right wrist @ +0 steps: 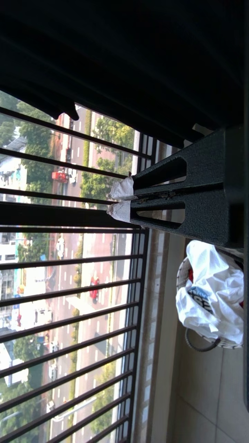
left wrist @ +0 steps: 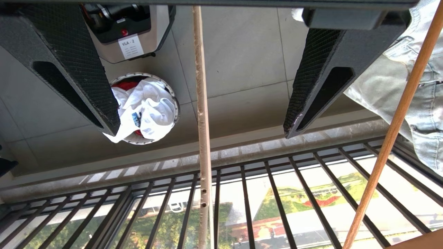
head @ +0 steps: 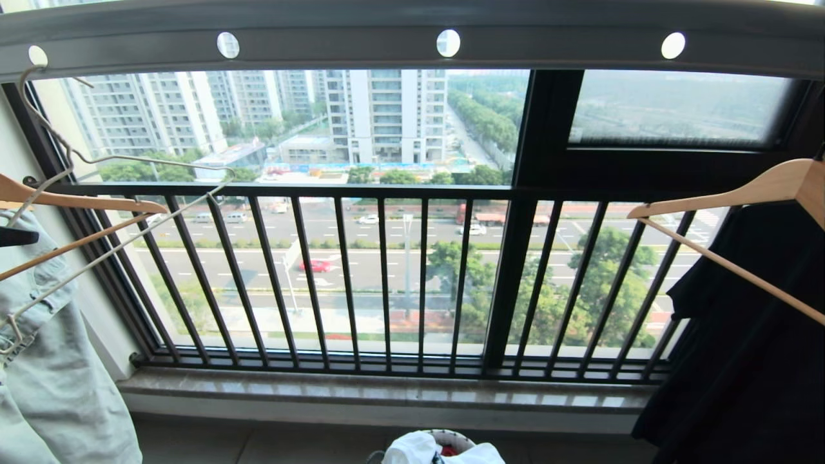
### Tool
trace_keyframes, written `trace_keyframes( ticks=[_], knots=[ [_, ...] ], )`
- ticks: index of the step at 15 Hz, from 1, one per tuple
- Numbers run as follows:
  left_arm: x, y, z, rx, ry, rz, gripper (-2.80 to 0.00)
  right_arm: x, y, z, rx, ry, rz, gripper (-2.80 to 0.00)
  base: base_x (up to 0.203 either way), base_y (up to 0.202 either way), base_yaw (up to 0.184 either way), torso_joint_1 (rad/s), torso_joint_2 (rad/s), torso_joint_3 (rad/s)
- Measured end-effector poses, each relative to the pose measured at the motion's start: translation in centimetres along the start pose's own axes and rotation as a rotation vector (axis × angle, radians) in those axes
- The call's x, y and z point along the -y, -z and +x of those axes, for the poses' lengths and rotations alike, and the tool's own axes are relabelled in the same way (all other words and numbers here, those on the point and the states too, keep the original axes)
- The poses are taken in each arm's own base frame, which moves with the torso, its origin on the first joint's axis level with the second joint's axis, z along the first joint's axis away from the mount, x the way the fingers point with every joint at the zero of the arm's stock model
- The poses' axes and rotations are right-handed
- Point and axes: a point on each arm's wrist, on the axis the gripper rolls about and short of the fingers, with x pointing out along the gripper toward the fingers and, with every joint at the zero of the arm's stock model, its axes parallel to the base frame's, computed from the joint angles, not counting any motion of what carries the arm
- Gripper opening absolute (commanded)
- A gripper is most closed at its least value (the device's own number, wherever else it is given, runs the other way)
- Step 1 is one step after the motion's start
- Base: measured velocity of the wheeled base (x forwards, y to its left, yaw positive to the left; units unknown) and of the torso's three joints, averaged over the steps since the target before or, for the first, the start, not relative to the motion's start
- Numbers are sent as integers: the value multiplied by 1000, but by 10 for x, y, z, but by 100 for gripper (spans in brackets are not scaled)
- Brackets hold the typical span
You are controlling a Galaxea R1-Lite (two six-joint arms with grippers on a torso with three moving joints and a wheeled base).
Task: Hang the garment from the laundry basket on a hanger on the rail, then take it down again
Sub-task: Pick up the clothes rack on the clothesline
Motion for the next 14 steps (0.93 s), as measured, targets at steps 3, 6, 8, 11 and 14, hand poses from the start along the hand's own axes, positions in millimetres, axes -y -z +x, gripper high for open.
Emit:
trace_keyframes(
  ticks=[3, 6, 8, 11, 14],
  knots=[
    [6, -1, 8, -7, 44, 26, 0, 0, 0, 0, 0, 0, 0, -280, 0, 0, 0, 0, 0, 0],
    [10, -3, 14, -13, 72, 43, 0, 0, 0, 0, 0, 0, 0, -280, 0, 0, 0, 0, 0, 0],
    [11, -3, 17, -19, 77, 46, 0, 0, 0, 0, 0, 0, 0, -280, 0, 0, 0, 0, 0, 0],
    [6, -2, 21, -51, 50, 43, 0, 0, 0, 0, 0, 0, 0, -280, 0, 0, 0, 0, 0, 0],
    [-1, -2, 27, -50, 39, 52, 0, 0, 0, 0, 0, 0, 0, -280, 0, 0, 0, 0, 0, 0]
  ],
)
